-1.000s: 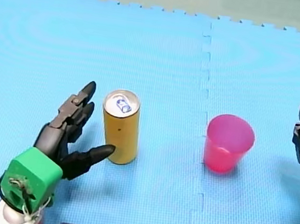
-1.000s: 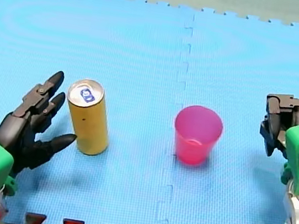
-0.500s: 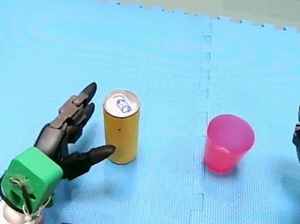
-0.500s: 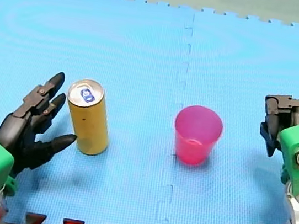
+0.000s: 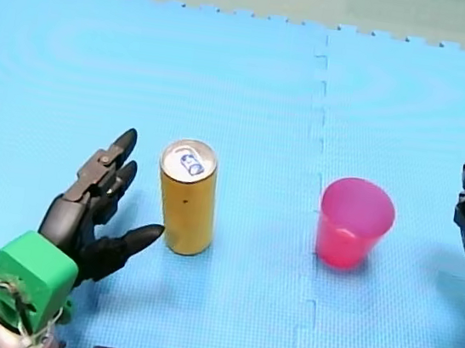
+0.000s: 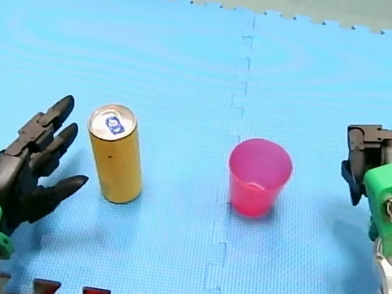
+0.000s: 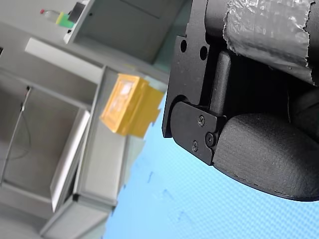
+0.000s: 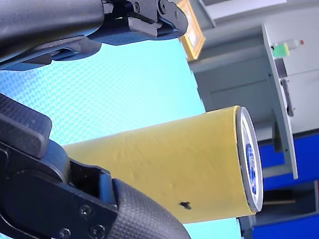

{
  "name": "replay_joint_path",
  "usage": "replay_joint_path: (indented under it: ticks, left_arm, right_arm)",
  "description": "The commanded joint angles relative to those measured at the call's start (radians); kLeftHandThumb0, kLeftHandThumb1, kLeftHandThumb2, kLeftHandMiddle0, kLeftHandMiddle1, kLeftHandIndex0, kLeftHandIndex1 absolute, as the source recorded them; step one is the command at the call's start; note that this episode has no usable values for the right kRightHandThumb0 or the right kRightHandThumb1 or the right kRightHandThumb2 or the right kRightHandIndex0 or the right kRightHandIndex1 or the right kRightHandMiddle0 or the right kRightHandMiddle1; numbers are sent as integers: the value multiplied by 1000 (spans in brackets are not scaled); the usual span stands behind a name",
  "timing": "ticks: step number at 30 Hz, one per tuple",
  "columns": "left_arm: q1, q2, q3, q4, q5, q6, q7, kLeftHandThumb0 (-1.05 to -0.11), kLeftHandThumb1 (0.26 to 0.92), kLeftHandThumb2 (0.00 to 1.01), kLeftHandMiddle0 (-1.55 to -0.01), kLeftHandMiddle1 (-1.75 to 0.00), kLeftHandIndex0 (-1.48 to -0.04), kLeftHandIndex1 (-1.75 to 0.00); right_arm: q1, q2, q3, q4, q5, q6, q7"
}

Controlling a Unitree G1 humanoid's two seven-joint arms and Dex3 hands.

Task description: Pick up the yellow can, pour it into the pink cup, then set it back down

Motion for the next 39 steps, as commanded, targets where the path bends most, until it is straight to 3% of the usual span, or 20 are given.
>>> replay_joint_path:
  ticks: [1, 8, 18, 27, 39]
  left_arm:
    - [-10, 7, 6, 22, -6, -17, -9, -1048, 838, 1, -283, -9, -245, -4]
    - [-59, 20, 27, 111, -33, -36, -82, -1048, 843, 3, -307, -18, -255, -7]
    - [-131, 63, 42, 178, -55, 13, -222, -1048, 853, 5, -403, -46, -333, -29]
    - [-153, 62, 53, 190, -63, 26, -267, -1048, 859, 4, -455, -50, -382, -30]
    - [-186, 62, 32, 204, -13, 17, -230, -1048, 862, 3, -481, -42, -404, -21]
  right_arm:
    - [-2, -8, -1, -2, 1, 0, -1]
    - [-3, -12, 0, 1, 2, -1, 1]
    - [-5, -18, 8, 11, -10, -18, -12]
    - [-5, -24, 10, 16, -19, -26, -22]
    - [1, -27, 17, 16, -25, -40, -30]
